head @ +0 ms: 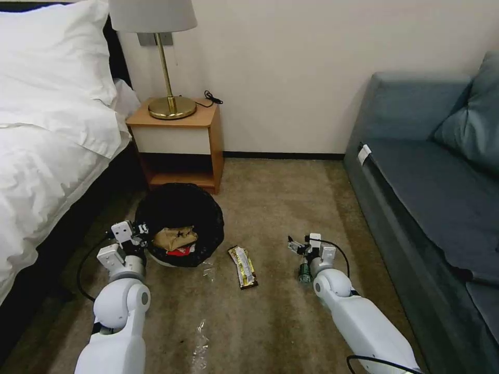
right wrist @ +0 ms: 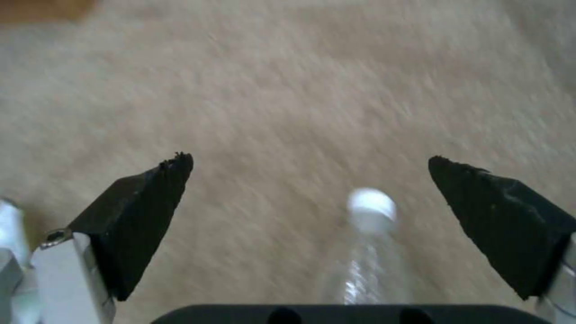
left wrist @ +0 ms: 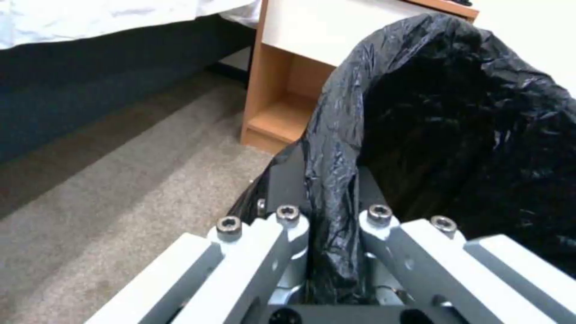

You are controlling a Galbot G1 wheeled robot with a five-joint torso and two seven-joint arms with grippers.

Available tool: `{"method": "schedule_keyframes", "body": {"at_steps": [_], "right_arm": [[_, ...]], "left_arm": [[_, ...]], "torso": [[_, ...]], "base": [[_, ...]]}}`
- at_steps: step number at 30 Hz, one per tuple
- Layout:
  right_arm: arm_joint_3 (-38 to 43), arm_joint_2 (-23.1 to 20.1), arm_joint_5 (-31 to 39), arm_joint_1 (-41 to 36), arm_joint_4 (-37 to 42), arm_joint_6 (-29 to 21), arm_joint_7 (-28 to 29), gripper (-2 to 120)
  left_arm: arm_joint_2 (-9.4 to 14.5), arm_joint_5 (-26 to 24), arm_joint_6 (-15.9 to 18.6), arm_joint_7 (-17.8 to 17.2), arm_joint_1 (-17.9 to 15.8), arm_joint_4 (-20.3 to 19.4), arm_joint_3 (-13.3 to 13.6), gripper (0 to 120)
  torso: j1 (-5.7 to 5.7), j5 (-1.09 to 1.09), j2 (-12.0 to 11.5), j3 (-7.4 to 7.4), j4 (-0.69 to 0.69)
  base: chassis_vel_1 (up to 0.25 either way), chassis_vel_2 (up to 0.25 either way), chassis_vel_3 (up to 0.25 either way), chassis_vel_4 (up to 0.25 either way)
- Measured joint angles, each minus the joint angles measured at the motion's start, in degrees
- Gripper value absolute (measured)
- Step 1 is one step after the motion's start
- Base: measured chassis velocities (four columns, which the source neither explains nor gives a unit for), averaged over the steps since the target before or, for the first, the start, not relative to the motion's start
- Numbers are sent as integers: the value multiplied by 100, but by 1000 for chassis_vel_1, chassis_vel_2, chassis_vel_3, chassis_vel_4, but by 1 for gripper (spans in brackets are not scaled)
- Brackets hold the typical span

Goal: Pick up the trash bin, then pick up the garbage on the floor and place it into the trash bin.

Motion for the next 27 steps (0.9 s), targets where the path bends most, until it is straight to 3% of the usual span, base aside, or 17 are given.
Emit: {"method": "schedule_keyframes", "body": {"at_steps": [18,27], "right_arm": [[365,122,235,-12,-204,-765,-321,100],[797,436,186,192,-417,-1621,-29,100]], "left_arm": [[-64,74,-3,-94,34,-31,56,4],[-101,121,-3,-168,48,-106,105,4]], "torso": [[0,0,0,0,0],[0,0,0,0,1]], "base": [[0,0,0,0],[0,0,0,0]]}}
